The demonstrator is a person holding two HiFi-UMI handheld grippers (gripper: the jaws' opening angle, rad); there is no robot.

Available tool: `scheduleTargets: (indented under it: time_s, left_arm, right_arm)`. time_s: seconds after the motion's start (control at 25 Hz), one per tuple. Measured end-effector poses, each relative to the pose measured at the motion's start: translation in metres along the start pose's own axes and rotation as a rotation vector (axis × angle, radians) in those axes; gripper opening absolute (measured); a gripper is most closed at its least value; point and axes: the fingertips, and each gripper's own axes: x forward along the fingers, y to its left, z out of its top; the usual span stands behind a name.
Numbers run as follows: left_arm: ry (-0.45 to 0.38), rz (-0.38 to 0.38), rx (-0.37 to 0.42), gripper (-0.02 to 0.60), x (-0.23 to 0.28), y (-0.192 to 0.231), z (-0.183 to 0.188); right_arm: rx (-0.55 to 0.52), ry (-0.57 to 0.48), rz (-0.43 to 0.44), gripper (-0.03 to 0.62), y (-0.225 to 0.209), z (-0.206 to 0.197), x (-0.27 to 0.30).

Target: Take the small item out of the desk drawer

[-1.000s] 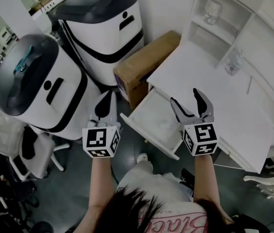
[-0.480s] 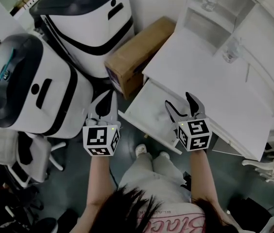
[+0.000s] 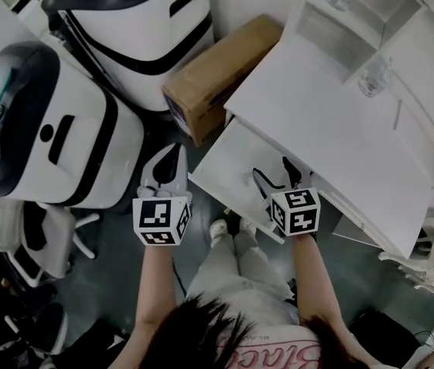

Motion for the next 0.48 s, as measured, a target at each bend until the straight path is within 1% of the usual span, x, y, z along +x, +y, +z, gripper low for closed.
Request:
scheduleTargets:
  time_s: [0.16, 0.32, 0.48]
  left_arm:
    - [0.016, 0.010, -0.014, 0.014, 0.003, -0.003, -0.008]
    - [0.027, 0.017, -0.017, 0.014, 0.007, -0.005, -0.012]
    - [0.038, 0.025, -0.018, 0.014, 0.010, -0.007, -0.015]
  right_arm:
    - [0.021, 0.076, 0.018, 0.341, -0.002, -0.025, 0.011]
    - [0.072, 0.156, 0.018, 0.341, -0.009, -0.051, 0.025]
    - [0.083, 0.235, 0.022, 0.342, -0.014, -0.074, 0.038]
